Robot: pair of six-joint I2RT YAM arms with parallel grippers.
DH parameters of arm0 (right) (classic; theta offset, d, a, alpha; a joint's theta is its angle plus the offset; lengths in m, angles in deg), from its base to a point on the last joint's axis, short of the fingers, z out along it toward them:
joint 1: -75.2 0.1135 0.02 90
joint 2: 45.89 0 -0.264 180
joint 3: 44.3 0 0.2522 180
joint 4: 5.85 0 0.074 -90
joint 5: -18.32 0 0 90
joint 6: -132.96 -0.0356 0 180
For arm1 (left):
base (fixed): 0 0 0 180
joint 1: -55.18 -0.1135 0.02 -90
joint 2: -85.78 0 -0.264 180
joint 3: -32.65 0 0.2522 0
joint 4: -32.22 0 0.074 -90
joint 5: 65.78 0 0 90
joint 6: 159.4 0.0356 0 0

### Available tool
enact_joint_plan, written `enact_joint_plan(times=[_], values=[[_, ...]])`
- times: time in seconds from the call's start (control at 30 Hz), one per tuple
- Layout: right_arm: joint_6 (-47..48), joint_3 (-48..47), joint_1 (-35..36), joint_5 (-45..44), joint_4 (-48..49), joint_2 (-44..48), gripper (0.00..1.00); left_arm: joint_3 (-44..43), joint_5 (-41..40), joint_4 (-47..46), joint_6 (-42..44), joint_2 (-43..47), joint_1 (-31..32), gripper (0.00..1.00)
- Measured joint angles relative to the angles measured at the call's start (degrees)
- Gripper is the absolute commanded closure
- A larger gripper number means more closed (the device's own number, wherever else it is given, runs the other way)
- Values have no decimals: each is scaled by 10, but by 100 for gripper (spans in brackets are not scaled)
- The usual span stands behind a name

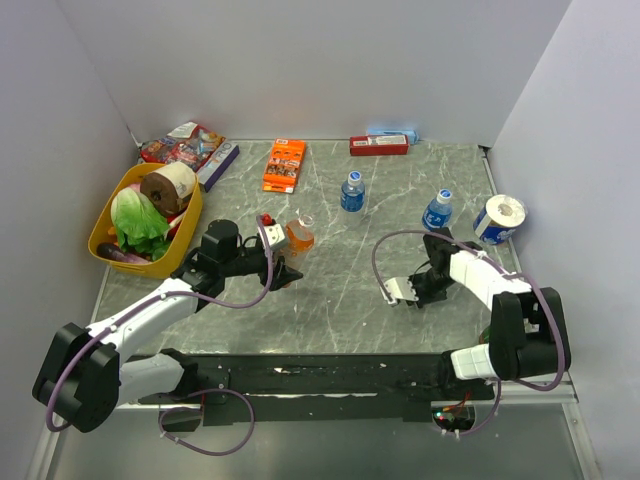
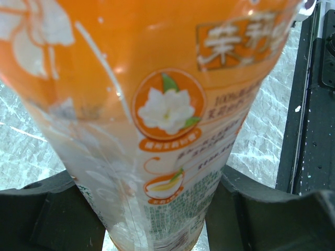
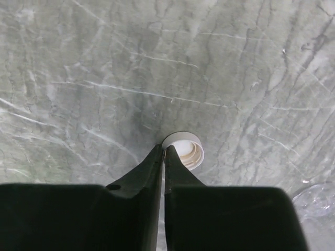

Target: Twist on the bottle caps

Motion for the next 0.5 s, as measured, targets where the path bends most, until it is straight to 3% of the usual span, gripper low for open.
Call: enact_joint_plan(times=[0.2, 0.37, 0.5], values=[[-84, -74, 41, 37, -67, -3, 96, -12, -1, 23, 4, 1, 0, 45], [-223, -268, 106, 186, -143, -35, 96, -22, -16, 57, 5, 40, -1, 44], [-346, -350, 139, 322, -156, -78, 95, -22, -40, 75, 3, 89, -7, 44]])
